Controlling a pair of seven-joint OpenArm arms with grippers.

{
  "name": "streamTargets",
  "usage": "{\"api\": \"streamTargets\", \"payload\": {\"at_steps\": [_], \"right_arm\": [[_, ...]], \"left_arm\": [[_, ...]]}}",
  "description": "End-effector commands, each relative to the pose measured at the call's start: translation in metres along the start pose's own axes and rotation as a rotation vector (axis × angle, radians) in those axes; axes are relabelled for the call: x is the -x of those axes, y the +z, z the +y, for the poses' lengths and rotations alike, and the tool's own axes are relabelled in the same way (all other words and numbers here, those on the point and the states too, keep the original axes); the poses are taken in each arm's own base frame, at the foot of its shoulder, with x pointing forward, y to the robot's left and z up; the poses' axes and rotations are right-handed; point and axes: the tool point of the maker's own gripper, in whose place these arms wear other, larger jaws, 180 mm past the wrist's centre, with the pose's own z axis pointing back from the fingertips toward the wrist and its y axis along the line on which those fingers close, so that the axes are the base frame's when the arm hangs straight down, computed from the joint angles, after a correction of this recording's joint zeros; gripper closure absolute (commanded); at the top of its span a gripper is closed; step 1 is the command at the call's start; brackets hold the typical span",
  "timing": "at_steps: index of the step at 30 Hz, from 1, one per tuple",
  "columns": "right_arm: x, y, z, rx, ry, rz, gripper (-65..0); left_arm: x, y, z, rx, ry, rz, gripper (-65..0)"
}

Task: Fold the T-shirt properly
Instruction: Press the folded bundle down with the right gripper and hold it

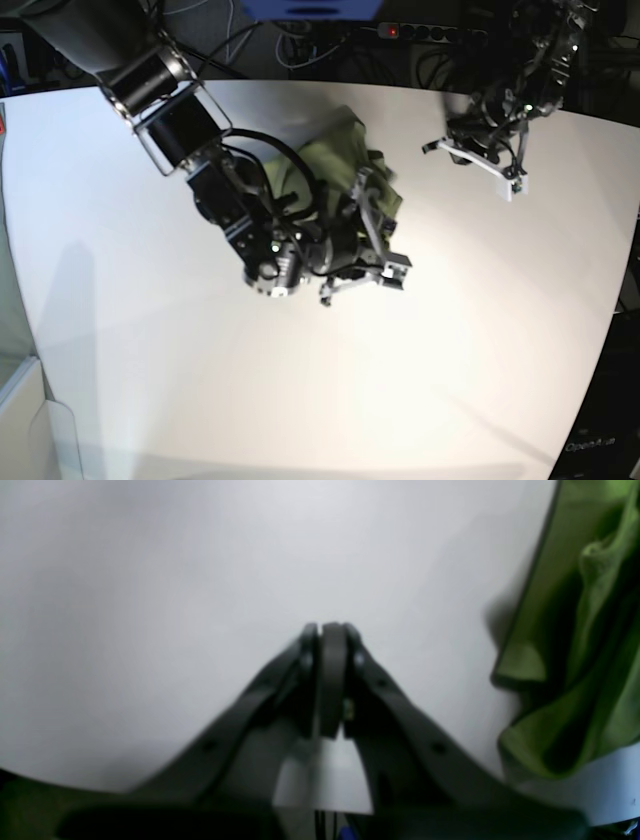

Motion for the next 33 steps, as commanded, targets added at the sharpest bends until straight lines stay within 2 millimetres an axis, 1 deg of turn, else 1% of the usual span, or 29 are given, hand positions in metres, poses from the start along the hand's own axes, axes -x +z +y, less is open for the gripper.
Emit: {"api": "streamTargets", "payload": {"at_steps": [1,3,7,23,24,28,30,32,33], "right_arm": [[-0.021,0.006,-0.007,0.013,0.024,-0.056,-12.3],[-0.021,0.006,-0.006,0.012,0.023,-0.056,-8.7],[-0.021,0.006,-0.007,0.013,0.024,-0.056,-6.7],[-0.019,0.005,-0.006,0.012,0.014,-0.058,-8.3],[-0.019,0.005,-0.006,0.012,0.014,-0.058,-9.9],[-0.016,0.003,0.000,0.001,0.001,-0.059,-22.6],[-0.017,0.003,0.001,-0.002,-0.002,-0.075,-29.3],[-0.021,0.003,0.002,-0.005,-0.007,-0.098,-33.4],[-0.019,0.001,0.006,-0.014,-0.015,-0.102,-34.4]], "left_arm": [[0.011,0.000,0.004,-0.011,0.012,0.051,-2.2],[0.011,0.000,0.004,-0.011,0.012,0.051,-2.2],[0.011,0.000,0.004,-0.011,0.012,0.051,-2.2],[0.011,0.000,0.004,-0.011,0.012,0.051,-2.2],[0.011,0.000,0.004,-0.011,0.012,0.051,-2.2],[0.011,0.000,0.004,-0.011,0.011,0.050,-2.2],[0.011,0.000,0.004,-0.011,0.012,0.051,-2.2],[0.011,0.000,0.004,-0.011,0.012,0.051,-2.2],[0.011,0.000,0.004,-0.011,0.012,0.051,-2.2]]}}
